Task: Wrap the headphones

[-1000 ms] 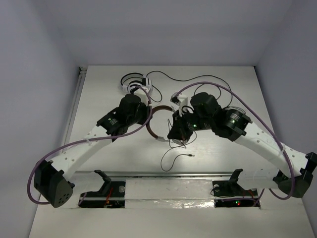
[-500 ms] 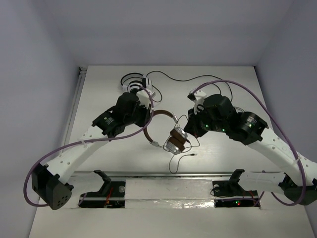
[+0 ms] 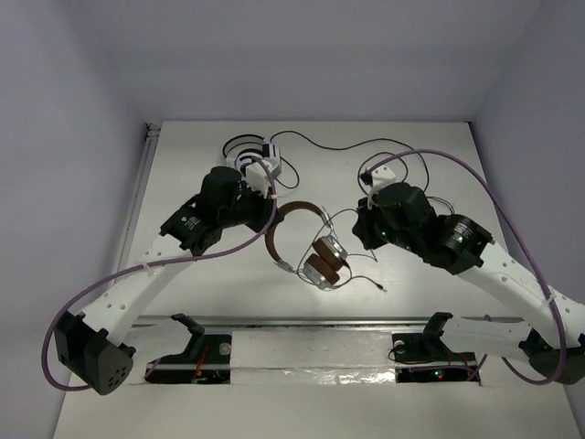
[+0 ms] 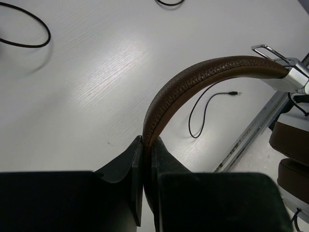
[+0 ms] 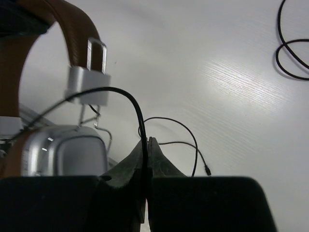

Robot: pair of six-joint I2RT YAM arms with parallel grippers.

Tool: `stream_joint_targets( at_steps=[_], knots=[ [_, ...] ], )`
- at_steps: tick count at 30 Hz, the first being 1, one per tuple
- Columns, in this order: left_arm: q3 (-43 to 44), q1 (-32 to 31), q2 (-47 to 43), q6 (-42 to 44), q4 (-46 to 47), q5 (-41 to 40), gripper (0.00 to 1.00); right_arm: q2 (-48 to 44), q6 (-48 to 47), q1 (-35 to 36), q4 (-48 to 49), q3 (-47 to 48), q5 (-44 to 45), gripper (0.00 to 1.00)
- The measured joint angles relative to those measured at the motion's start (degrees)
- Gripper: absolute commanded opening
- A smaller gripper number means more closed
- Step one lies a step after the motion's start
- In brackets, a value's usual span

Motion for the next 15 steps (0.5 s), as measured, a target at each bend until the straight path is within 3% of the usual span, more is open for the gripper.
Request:
stream_joint_targets(
  at_steps=[5, 15],
  knots=[
    [-0.5, 6.3, 0.0, -1.9, 2.8, 5.8, 0.00, -3.0, 2.1, -0.4, 4.7, -6.9, 3.1, 0.00],
    [-0.3, 6.9, 0.0, -5.6, 5.8, 12.5, 0.00, -7.2, 5.2, -2.2, 21.8, -20.1, 2.4, 0.21]
  ],
)
